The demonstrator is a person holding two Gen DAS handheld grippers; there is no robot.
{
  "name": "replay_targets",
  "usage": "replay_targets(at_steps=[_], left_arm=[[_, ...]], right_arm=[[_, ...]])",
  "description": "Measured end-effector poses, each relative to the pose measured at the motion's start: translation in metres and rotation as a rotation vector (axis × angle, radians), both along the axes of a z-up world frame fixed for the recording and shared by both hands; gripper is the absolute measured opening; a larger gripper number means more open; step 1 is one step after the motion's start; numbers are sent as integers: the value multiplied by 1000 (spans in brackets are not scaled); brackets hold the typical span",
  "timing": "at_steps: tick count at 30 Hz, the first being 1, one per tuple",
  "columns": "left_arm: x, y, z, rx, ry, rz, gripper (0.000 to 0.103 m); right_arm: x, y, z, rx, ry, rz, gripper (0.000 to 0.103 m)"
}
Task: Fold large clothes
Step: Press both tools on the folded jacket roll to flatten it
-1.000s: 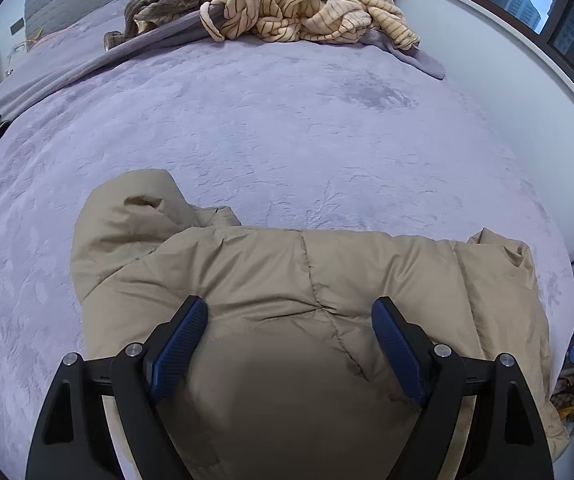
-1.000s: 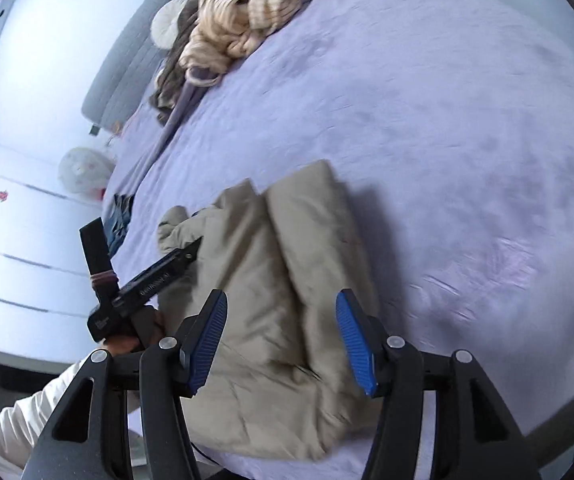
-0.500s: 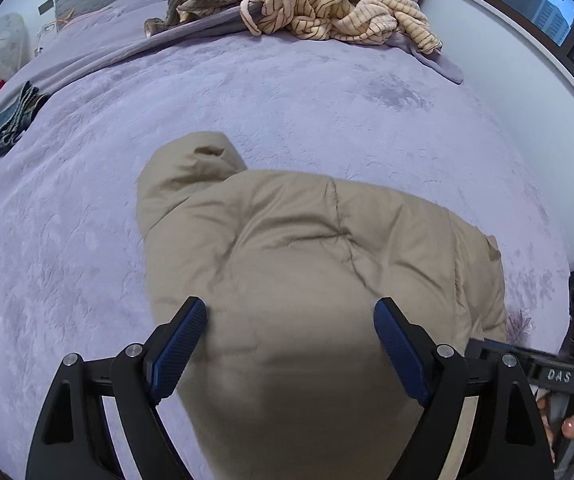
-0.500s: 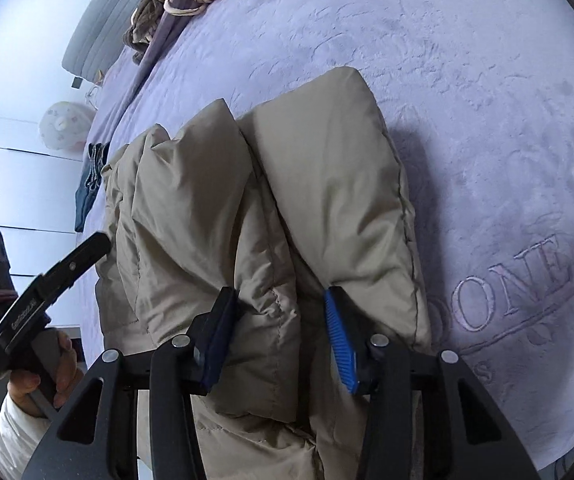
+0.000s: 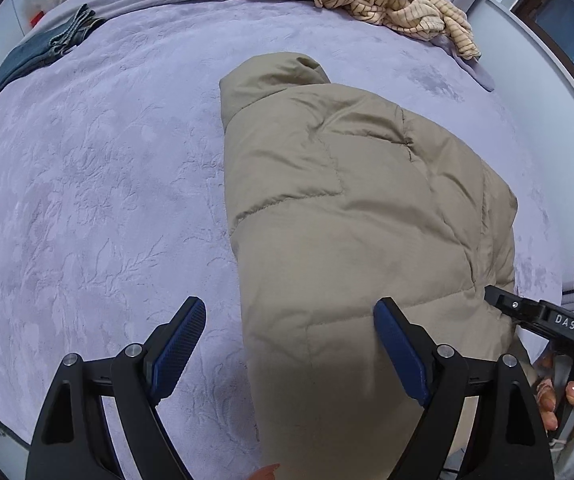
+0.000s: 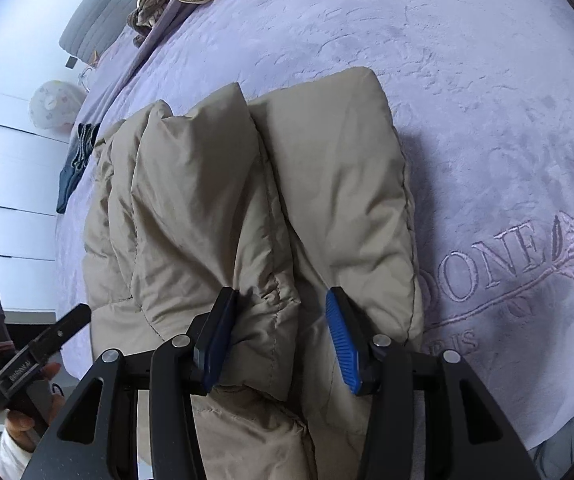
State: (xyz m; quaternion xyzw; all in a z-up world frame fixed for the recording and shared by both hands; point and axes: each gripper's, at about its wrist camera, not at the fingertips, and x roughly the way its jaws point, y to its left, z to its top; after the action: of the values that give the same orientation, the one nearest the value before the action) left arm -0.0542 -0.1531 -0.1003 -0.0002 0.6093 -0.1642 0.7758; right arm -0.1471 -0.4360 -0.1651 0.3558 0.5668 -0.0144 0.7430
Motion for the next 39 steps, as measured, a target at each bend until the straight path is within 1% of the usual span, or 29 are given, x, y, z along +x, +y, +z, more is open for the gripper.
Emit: replay_targets(at_steps=[1,5,7,8,10,14,19,25,27,29,30,33,35,36,37,39], left_arm=[[-1,1,0,7,1,4,103],[-7,8,5,1,-11,-4,103],[-10,12,6,8,-19,-16,103],[-10,13,7,8,-21,-21,103],[-13,16,8,-8,-20,-28,103],[-16,23,9,-22,-20,-48,103],[-19,28,8,-25,-25,-67,103],[-12,30,3,-62,2,-64,103],[-6,29,-1,-100,22,-59,103],[1,27,-4,-129,43,-49,103],[4,26,-6,-145,56,-43,103],[15,22,-17,-195,98,-32,103],[23,21,-26,-226,128,-21,103],[26,21,-31,-243,140,-13,103],[29,22,-35,-263,151,-4,103],[35,23,-43,-305,173,15,103]], right_arm=[[0,0,3,1,-1,1,53],[-4,4,20,-26,-8,1,62],[-9,8,29,-26,-23,-7,71],[-12,10,33,-30,-27,-8,73],[-18,13,37,-41,-33,-12,79],[-32,20,44,-75,-41,-28,81],[-47,18,51,-99,-55,-78,84],[-50,3,46,-82,-34,-99,84],[-47,-4,44,-70,-35,-97,85],[-41,-13,41,-55,-32,-87,90],[-37,-18,38,-44,-31,-81,96],[-25,-36,31,3,-37,-70,96],[-16,-49,20,51,-33,-70,96],[-11,-54,14,73,-27,-70,101],[-7,-59,6,96,-18,-68,103],[3,-68,-11,150,-10,-66,103]])
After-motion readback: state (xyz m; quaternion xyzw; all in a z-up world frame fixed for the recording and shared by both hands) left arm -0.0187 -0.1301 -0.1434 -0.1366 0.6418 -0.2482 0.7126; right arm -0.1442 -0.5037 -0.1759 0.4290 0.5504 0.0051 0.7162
